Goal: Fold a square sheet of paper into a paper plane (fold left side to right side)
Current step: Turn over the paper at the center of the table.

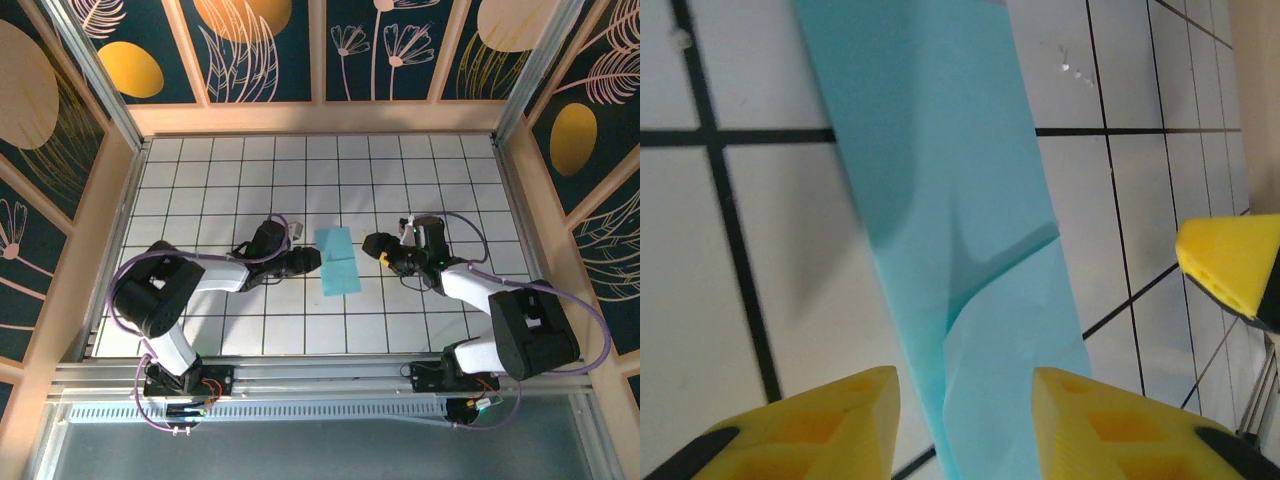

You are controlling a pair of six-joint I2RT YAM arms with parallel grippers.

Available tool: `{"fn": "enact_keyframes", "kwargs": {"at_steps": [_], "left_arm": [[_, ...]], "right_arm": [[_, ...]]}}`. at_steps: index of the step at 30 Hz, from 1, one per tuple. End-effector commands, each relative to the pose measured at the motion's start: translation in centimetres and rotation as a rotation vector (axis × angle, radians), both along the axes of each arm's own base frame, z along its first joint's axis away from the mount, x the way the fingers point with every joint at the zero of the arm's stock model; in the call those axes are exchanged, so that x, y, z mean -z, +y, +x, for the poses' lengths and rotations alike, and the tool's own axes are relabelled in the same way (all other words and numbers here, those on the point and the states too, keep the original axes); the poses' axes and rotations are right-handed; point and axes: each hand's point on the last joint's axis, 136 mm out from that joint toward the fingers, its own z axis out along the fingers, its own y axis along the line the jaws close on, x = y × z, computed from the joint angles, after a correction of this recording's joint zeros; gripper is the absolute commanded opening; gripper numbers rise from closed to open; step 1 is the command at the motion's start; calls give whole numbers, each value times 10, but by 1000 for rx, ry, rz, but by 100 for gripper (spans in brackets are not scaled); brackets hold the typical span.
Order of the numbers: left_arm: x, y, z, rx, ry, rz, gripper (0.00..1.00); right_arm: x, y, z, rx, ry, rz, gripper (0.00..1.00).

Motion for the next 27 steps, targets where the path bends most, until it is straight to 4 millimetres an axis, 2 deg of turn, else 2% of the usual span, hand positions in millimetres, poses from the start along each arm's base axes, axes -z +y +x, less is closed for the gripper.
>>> {"fn": "enact_keyframes", "kwargs": {"at_steps": [1,7,15,20,27], "left_arm": [[-5,-14,11,31,-25,-49,34],[11,-16,13,40,-1,-22,25],[17,-18,11,51,14,-29,14],[-1,-18,12,40,-36,-61,3],[-40,-15,14,12,-123,-134,0]], "right_arm": [[-15,2,5,-5,-53,40,83],[-12,2,4,-7,-45,36,83],[-5,2,3,-17,-29,32,83],[-5,11,-1,-67,-18,66,79],[2,37,-11,-178,13,89,66]]}}
